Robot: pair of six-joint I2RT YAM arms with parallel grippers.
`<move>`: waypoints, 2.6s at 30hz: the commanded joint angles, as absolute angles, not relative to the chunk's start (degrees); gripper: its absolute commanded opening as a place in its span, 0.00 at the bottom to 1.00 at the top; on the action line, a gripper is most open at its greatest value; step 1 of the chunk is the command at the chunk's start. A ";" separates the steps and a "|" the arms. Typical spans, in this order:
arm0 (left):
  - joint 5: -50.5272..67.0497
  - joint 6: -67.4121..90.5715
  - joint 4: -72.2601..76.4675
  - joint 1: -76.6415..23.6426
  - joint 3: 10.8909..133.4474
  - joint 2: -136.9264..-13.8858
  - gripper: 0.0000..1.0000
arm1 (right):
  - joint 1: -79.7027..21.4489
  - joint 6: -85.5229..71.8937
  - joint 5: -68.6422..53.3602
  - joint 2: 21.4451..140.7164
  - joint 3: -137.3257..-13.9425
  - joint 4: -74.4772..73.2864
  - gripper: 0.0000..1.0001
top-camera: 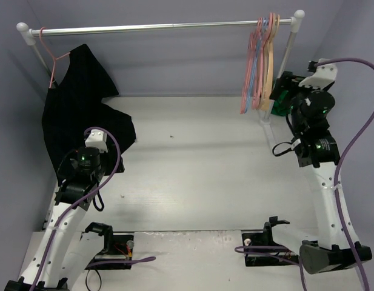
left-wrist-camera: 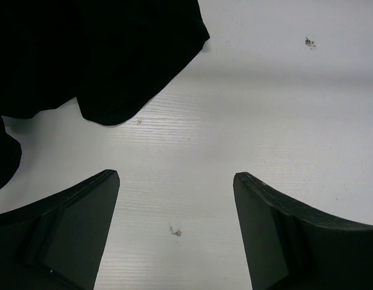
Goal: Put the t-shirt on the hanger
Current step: Pick up the T-shirt at the corner of the board.
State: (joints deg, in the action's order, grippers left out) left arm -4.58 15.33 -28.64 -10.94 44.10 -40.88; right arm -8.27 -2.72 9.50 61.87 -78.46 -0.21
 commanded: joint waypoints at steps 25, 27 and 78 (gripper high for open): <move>-2.81 14.94 -26.37 -10.90 46.32 -43.77 0.77 | 17.40 -22.94 -4.84 106.85 -88.32 20.65 0.90; -1.94 15.12 -26.28 -10.90 46.23 -44.03 0.77 | 17.05 -22.85 -5.27 109.32 -89.90 22.76 0.91; 2.81 16.35 -25.93 -9.84 46.58 -45.44 0.77 | 0.62 7.03 16.35 65.14 -85.86 21.64 0.00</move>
State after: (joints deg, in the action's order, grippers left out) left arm 2.79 15.66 -28.49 -10.33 44.10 -45.84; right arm 1.15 4.05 14.22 70.13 -83.02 20.45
